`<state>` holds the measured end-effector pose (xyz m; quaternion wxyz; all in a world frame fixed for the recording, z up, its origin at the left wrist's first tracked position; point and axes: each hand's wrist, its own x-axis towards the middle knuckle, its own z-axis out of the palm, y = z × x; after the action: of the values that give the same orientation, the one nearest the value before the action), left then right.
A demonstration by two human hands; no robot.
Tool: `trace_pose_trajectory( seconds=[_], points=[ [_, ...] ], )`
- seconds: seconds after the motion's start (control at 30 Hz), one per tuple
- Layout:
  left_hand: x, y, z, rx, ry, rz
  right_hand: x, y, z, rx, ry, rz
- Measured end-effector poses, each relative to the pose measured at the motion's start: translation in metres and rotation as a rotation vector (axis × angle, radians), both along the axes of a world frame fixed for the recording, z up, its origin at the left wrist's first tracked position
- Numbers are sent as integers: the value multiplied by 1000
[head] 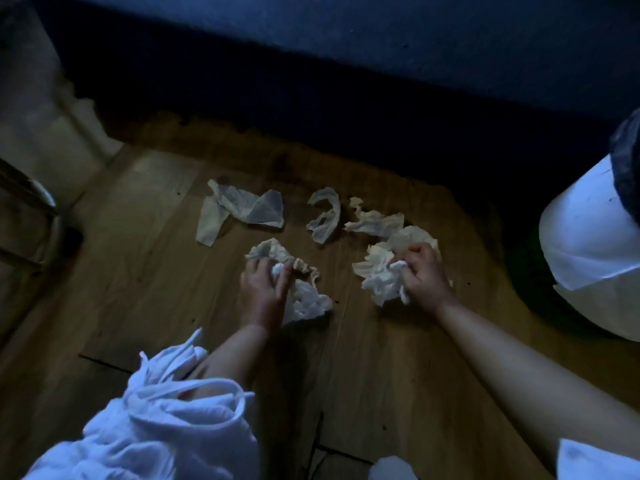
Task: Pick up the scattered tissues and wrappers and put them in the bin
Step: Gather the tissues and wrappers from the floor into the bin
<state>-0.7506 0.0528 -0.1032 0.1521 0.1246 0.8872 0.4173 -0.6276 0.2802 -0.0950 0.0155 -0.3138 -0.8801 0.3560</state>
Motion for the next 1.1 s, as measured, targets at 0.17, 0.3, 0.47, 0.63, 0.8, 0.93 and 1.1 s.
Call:
trace_pose_trajectory(
  seconds=[0.17, 0.3, 0.47, 0.63, 0.8, 0.93, 1.1],
  points=[
    [-16, 5, -15, -294, -6, -238, 9, -31, -21, 194, -315, 392],
    [-8, 3, -32, -442, 19, -481, 16, -41, -30, 324, -262, 611],
    [8, 5, -33, -380, 39, -428, -6, -9, -10, 156, 206, -4],
    [16, 12, -22, -424, 10, -417, -24, 27, -9, 241, -232, -150],
    [19, 7, -14, -461, 68, -515, -3, 6, -25, 171, -297, 14],
    [23, 4, -8, -334, -36, -411, 27, -18, -27, 100, -194, 89],
    [42, 24, 26, 143, -353, -36, 44, -23, 19, -351, 146, -214]
  ],
)
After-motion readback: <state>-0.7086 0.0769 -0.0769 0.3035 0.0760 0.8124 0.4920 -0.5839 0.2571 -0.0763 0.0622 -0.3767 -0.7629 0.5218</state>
